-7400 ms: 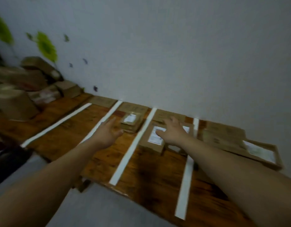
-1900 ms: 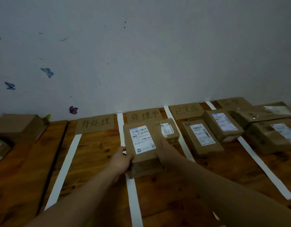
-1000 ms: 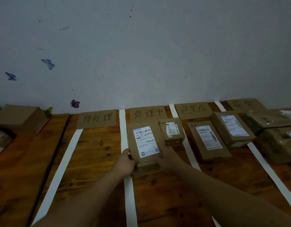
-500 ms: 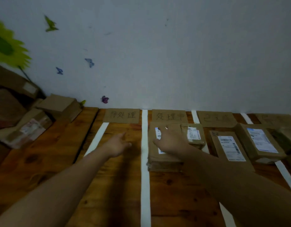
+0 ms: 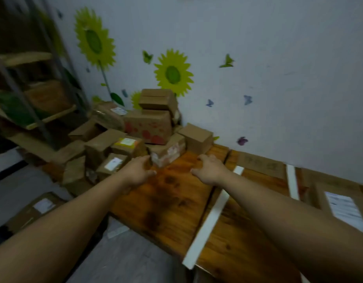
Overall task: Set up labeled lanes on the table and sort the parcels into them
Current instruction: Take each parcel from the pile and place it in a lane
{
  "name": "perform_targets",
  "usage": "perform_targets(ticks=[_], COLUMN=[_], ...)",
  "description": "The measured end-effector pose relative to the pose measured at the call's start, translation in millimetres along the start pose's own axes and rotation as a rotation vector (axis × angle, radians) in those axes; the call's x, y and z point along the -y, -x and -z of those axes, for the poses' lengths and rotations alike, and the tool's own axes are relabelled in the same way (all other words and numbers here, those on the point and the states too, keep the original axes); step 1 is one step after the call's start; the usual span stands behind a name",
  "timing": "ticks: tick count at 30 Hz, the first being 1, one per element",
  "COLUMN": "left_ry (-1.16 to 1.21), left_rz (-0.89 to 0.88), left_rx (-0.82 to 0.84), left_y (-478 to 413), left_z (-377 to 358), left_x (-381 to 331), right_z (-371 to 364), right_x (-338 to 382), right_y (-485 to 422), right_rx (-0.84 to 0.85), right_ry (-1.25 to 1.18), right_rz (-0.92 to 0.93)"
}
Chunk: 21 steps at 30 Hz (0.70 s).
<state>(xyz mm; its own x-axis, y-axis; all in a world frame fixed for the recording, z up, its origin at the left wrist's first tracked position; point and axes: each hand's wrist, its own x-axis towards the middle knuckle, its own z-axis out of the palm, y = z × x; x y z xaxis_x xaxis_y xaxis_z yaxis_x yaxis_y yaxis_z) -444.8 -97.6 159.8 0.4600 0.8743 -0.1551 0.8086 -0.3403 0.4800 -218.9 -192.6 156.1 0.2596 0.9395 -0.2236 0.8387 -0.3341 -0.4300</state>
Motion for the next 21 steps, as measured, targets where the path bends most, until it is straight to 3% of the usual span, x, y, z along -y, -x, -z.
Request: perform_targets(ticks=[9, 15, 21], left_ry=[0.136, 0.243, 0.393], left_rz=[0.236, 0.291, 0.262], left_rx=[-0.075, -0.041, 0.095], left_y=[8, -35, -88], left_z=[95, 98, 65], left_x=[145, 187, 196], right_z=[-54, -91, -136], right_x=[164, 203, 215], right_y=[-69, -134, -170], right_rx=[0.06, 0.162, 0.3], right_ry=[0.059, -0.014, -0.04], right_rz=[0.138, 0.158, 0.008])
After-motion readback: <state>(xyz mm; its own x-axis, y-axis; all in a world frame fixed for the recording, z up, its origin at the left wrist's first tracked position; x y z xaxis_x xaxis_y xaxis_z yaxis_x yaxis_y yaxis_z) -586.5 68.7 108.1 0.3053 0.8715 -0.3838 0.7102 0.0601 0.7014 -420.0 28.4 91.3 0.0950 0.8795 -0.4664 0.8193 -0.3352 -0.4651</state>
